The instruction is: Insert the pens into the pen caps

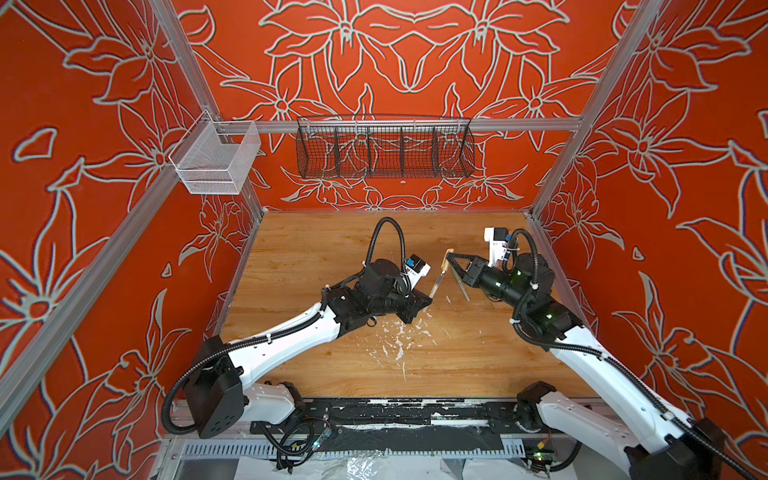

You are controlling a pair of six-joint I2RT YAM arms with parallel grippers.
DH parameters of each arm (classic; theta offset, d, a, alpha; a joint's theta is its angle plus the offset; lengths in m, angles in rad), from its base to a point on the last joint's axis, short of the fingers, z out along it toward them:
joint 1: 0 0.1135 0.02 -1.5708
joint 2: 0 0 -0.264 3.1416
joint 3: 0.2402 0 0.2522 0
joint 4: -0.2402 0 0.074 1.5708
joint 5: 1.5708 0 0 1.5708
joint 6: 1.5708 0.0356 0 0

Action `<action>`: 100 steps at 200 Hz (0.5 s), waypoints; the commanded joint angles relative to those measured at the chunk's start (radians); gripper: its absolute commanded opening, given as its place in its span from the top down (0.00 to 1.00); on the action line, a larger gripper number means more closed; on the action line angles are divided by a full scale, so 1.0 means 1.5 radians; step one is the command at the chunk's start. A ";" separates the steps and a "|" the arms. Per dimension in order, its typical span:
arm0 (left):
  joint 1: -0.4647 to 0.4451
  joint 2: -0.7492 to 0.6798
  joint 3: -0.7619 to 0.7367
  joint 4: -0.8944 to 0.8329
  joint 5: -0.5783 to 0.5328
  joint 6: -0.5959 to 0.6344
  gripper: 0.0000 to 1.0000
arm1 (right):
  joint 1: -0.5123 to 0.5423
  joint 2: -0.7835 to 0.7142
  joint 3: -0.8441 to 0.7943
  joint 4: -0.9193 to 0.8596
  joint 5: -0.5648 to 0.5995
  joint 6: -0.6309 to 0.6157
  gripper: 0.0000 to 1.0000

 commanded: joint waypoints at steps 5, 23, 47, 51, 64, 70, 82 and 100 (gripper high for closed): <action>-0.003 0.003 0.013 0.000 -0.001 0.007 1.00 | -0.002 -0.015 0.013 -0.022 0.011 -0.013 0.96; -0.004 0.003 0.013 -0.003 -0.004 0.008 1.00 | -0.002 -0.013 0.016 -0.025 0.010 -0.013 0.96; -0.004 0.000 0.010 -0.001 -0.005 0.008 1.00 | -0.002 -0.011 0.014 -0.021 0.002 -0.009 0.96; -0.003 0.001 0.010 0.000 -0.005 0.008 1.00 | -0.002 -0.010 0.015 -0.022 0.000 -0.008 0.96; -0.004 -0.001 0.010 0.000 -0.007 0.008 1.00 | -0.002 -0.010 0.014 -0.023 -0.006 -0.006 0.96; -0.003 0.000 0.010 -0.001 -0.006 0.008 1.00 | -0.002 -0.011 0.013 -0.024 -0.006 -0.005 0.96; -0.003 -0.001 0.009 -0.003 -0.009 0.008 1.00 | -0.002 -0.016 0.011 -0.028 -0.006 -0.006 0.96; -0.003 -0.001 0.007 -0.002 -0.011 0.008 1.00 | -0.002 -0.028 0.013 -0.042 0.007 -0.013 0.96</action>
